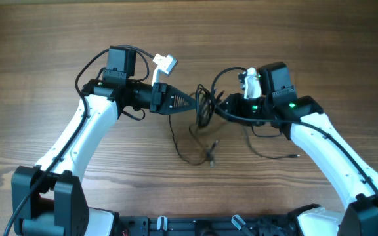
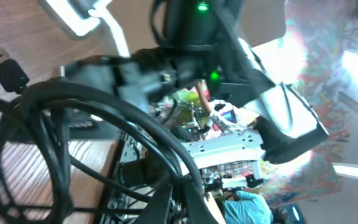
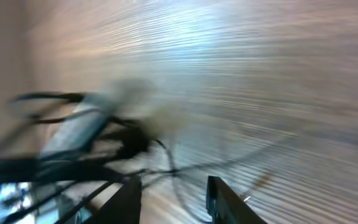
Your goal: Untangle cables
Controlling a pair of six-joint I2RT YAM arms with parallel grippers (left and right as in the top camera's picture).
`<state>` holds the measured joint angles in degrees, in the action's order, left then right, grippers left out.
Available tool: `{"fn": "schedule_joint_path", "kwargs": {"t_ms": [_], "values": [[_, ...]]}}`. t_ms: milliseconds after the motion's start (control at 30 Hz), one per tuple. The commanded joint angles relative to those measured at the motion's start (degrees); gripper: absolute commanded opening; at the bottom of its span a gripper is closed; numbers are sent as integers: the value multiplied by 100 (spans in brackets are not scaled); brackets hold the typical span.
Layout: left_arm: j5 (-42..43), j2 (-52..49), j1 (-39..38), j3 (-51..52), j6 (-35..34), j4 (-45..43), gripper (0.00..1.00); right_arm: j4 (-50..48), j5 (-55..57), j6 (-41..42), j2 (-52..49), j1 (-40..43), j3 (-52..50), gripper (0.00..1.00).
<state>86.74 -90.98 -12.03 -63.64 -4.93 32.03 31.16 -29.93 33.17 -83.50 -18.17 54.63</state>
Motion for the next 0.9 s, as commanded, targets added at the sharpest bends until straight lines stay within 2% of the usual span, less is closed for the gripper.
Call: {"fn": "schedule_joint_path", "kwargs": {"t_ms": [0, 100, 167, 200, 233, 300, 333, 467, 533, 600, 733, 767, 833, 867], "values": [[358, -52, -7, 9, 151, -17, 4, 127, 769, 599, -284, 2, 15, 25], [341, -52, -7, 9, 153, -20, 4, 280, 743, 601, -330, 2, 15, 17], [184, -52, -7, 9, 151, -15, 4, 153, 153, 514, -328, 2, 15, 17], [-103, -52, -7, 9, 151, 2, 4, -63, -625, 155, -328, 2, 15, 21], [-424, -52, -7, 9, 149, 55, 4, -278, -1399, -160, -328, 2, 15, 29], [-1086, -52, -7, 9, 7, 203, 4, -542, -2448, -321, -328, 2, 15, 51], [-1143, -52, -7, 9, -177, 197, 4, -564, -2566, -321, -328, 2, 15, 53], [-1130, -52, -7, 9, -501, 87, 4, -684, -2540, -295, -328, 0, 15, 53], [-798, -52, -9, 9, -765, -157, 4, -833, -2389, -118, -330, -57, 15, 53], [42, -52, -42, 9, -1126, -791, 4, -844, -1593, 205, -330, -262, 15, 53], [358, -42, -195, 9, -1790, -1521, 4, -909, -546, 330, -330, -699, 15, 54], [361, -42, -232, 9, -1829, -1613, 4, -911, -400, 345, -330, -774, 15, 52], [361, -31, -249, 9, -1825, -1670, 4, -874, -125, 348, -330, -905, 15, 35], [356, -31, -240, 9, -1823, -1685, 4, -787, 44, 348, -330, -938, 15, 17]]}}
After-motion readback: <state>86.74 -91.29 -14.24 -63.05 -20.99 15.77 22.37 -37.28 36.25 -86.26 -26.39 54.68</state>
